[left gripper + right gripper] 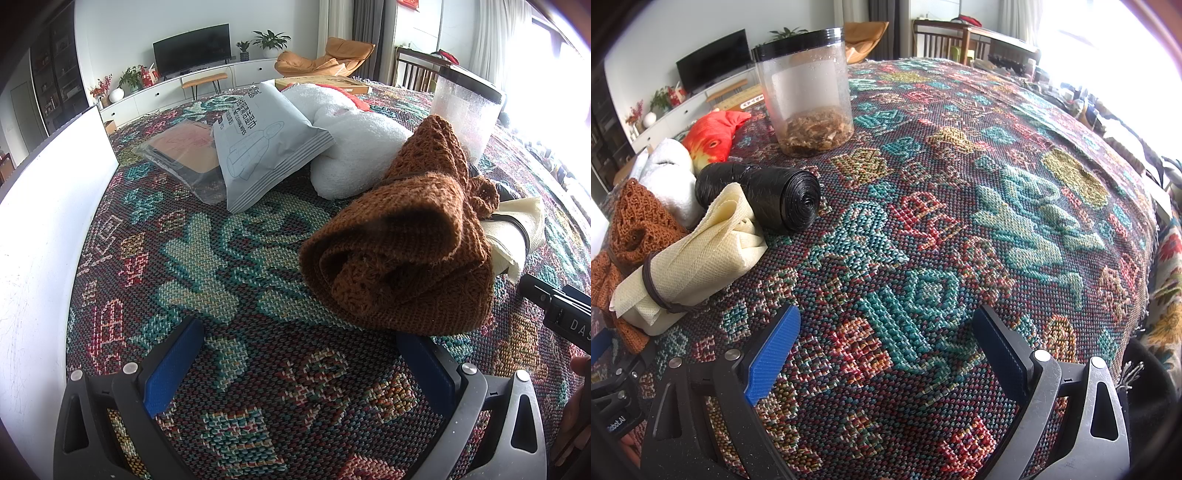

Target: Organize soft objects

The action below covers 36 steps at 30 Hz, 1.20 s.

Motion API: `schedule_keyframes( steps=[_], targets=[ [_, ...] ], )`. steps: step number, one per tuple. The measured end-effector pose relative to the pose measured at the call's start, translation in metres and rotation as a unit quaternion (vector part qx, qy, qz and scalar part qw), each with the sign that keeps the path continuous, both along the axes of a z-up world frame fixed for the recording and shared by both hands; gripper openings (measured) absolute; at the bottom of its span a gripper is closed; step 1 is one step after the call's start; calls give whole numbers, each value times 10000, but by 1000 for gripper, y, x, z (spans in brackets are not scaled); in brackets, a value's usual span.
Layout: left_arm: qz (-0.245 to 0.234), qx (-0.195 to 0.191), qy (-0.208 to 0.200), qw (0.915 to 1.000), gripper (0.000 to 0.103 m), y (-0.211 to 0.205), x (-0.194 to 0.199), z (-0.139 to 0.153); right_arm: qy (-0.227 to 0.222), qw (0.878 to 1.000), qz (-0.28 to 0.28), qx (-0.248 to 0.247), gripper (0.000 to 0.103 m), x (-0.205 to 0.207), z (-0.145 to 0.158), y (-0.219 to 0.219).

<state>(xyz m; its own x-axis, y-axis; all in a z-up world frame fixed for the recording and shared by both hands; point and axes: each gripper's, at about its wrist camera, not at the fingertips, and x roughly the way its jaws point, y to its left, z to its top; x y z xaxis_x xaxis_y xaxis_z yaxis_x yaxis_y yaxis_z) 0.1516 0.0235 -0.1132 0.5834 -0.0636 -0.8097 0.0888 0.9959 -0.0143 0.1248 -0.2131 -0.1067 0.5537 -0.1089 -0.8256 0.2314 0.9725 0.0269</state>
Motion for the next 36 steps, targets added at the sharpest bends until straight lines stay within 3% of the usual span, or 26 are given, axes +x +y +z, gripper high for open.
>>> schedule_keyframes(
  steps=[13,20,24,27,30,33,36],
  targets=[
    [7,-60,-10,10000,103,2,-3,1,-2,10000,-1,-2,96,0,0,0],
    [309,-670,-199,9971,103,32,-29,11,-3,10000,-2,-3,96,0,0,0],
    [751,-1103,-806,9878,103,54,-42,41,-6,10000,-11,-9,96,-1,0,2],
    [1054,-1611,-936,9768,103,71,-15,68,-11,10000,-16,-11,96,-2,1,2],
    [1154,-1988,-488,9720,103,82,43,76,-10,10000,-14,-13,96,-2,1,2],
    [1082,-1887,19,9761,103,75,94,65,-11,10000,-13,-13,96,-2,1,2],
    [977,-1746,323,9792,103,58,120,48,-12,10000,-12,-14,96,-2,1,3]
  ],
)
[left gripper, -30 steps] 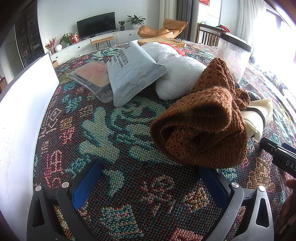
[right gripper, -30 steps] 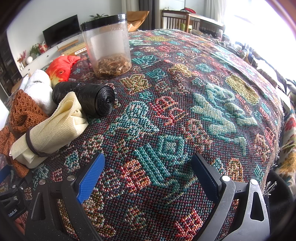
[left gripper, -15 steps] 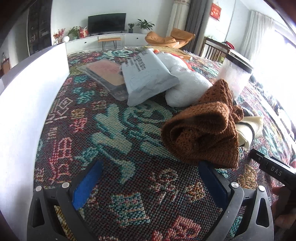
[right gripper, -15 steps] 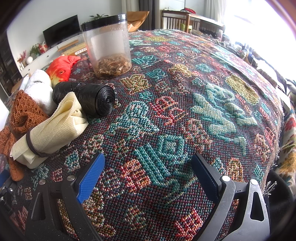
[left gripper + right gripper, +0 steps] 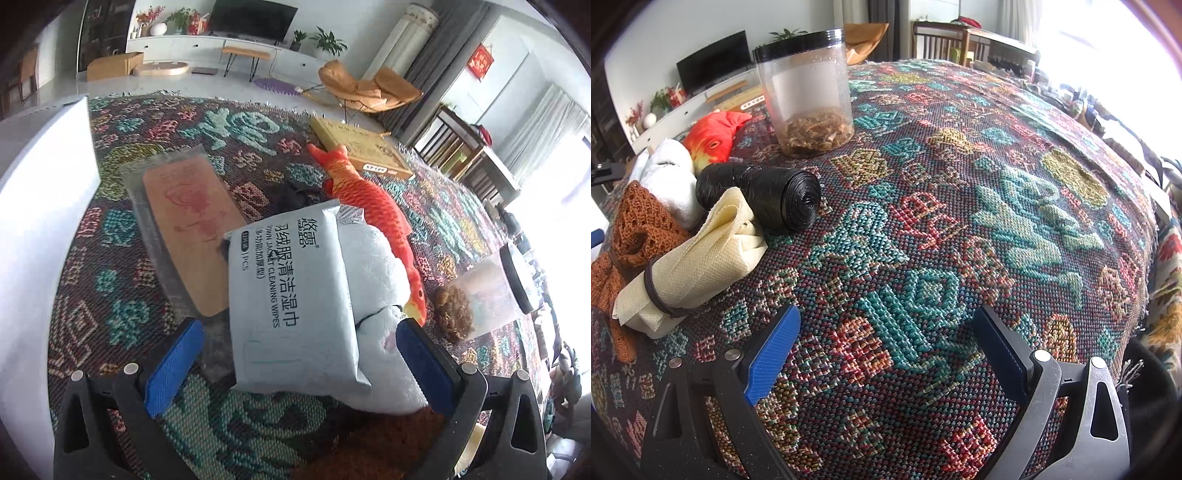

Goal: Organize soft objects
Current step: 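Grasp the white cleaning wipes pack with the left gripper, then lift the wipes pack with the left gripper toward the white box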

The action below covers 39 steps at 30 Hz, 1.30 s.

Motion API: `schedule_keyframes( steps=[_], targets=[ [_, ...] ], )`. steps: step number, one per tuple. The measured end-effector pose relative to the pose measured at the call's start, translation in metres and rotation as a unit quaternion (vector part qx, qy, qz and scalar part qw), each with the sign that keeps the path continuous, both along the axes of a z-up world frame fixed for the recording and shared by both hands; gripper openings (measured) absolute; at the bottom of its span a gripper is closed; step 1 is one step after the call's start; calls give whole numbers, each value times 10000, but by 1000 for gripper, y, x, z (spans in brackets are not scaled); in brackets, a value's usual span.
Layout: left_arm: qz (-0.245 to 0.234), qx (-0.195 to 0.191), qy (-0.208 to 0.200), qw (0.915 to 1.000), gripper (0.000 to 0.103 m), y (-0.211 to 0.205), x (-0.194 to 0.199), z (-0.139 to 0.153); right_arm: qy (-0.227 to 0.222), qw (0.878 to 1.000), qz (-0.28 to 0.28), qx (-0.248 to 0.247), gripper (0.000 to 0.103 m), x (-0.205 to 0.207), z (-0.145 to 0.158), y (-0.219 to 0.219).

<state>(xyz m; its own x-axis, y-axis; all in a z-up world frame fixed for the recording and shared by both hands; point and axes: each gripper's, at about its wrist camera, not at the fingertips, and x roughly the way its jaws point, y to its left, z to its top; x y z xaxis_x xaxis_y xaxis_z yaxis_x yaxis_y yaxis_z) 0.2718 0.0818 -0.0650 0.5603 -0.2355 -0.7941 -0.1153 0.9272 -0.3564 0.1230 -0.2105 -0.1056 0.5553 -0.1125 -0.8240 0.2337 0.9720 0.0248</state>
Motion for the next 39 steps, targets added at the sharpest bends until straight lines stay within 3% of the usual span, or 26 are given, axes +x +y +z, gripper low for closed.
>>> schedule_keyframes(
  steps=[2,3,4,6,9,12,16,19,21,24,28,39],
  targets=[
    [-16,-97,115,9999,97,-2,5,-11,0,10000,0,0,96,0,0,1],
    [-32,-229,47,9997,73,0,2,-12,-1,10000,-1,0,96,0,0,1],
    [44,-258,5,9997,62,3,-1,-11,-1,10000,-1,0,96,0,0,1],
    [82,-218,-19,9997,59,9,-12,-8,-1,10000,-3,0,96,0,0,1],
    [203,343,-104,9992,58,18,-48,10,-2,10000,-4,0,96,0,0,1],
    [288,907,-65,9954,58,22,-92,24,-2,10000,-5,-1,96,0,0,1],
    [37,1592,144,9871,59,12,-134,10,0,10000,1,-5,96,0,0,1],
    [-128,1709,218,9850,64,6,-148,-18,6,10000,11,2,96,0,1,1],
    [-98,1781,251,9836,83,4,-152,-35,7,10000,16,0,96,-1,2,2],
    [120,1875,9,9822,99,6,-156,-42,7,10000,19,1,96,-3,2,1],
    [243,1808,-49,9832,103,10,-157,-42,5,10000,12,0,96,-2,2,1],
    [261,1826,-70,9828,103,9,-156,-45,1,10000,11,-2,96,-3,1,1]
  ],
)
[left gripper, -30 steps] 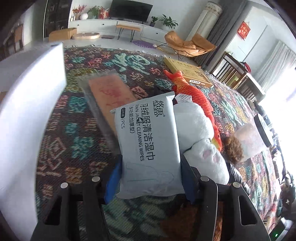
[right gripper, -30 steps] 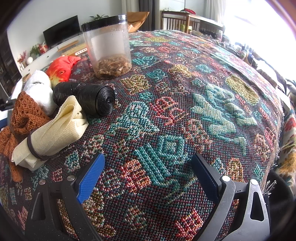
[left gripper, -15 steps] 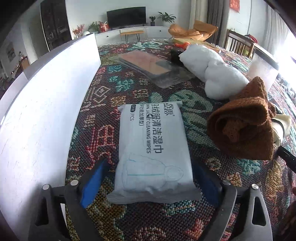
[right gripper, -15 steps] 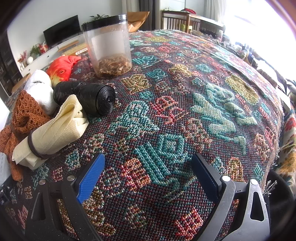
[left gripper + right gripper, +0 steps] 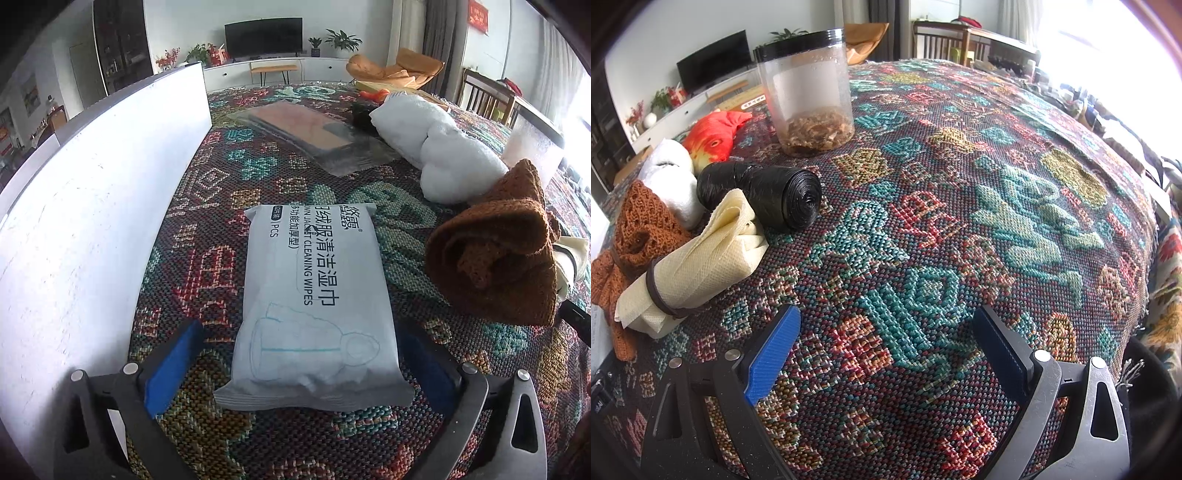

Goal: Organize soft objects
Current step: 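Lift the wipes pack with the left gripper toward the white box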

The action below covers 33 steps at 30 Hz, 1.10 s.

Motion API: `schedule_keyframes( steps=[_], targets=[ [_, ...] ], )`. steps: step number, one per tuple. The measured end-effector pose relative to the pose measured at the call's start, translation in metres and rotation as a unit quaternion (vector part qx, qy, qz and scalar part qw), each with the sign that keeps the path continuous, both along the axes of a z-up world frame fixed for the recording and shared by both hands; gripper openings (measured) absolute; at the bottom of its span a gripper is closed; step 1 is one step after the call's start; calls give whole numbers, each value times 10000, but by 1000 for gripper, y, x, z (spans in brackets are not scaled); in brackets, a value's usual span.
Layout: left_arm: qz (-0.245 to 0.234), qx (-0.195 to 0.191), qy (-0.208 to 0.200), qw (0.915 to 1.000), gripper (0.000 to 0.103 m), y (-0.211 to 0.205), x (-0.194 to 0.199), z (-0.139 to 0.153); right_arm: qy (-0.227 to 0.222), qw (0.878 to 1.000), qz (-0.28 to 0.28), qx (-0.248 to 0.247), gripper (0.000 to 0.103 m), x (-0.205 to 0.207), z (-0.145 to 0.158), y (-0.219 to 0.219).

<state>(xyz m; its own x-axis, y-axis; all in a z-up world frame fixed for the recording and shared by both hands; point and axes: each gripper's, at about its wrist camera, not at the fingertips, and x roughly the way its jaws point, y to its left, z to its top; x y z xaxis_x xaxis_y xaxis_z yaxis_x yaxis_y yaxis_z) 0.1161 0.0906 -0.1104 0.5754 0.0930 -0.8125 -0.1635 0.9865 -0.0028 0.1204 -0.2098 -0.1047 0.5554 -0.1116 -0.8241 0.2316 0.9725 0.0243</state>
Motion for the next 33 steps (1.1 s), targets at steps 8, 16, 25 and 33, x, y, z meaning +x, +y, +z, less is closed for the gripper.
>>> schedule_keyframes(
  steps=[8,16,25,33],
  targets=[
    [-1,0,-2,10000,103,0,1,-1,-3,10000,0,-1,96,0,0,0],
    [-2,2,-5,10000,103,0,1,-1,-4,10000,-1,-2,96,0,0,0],
    [-4,4,-7,10000,103,0,1,-1,-7,10000,-1,-4,96,0,-1,0],
    [-5,5,-8,10000,103,0,1,-1,-9,10000,-2,-5,96,0,-1,0]
  ],
)
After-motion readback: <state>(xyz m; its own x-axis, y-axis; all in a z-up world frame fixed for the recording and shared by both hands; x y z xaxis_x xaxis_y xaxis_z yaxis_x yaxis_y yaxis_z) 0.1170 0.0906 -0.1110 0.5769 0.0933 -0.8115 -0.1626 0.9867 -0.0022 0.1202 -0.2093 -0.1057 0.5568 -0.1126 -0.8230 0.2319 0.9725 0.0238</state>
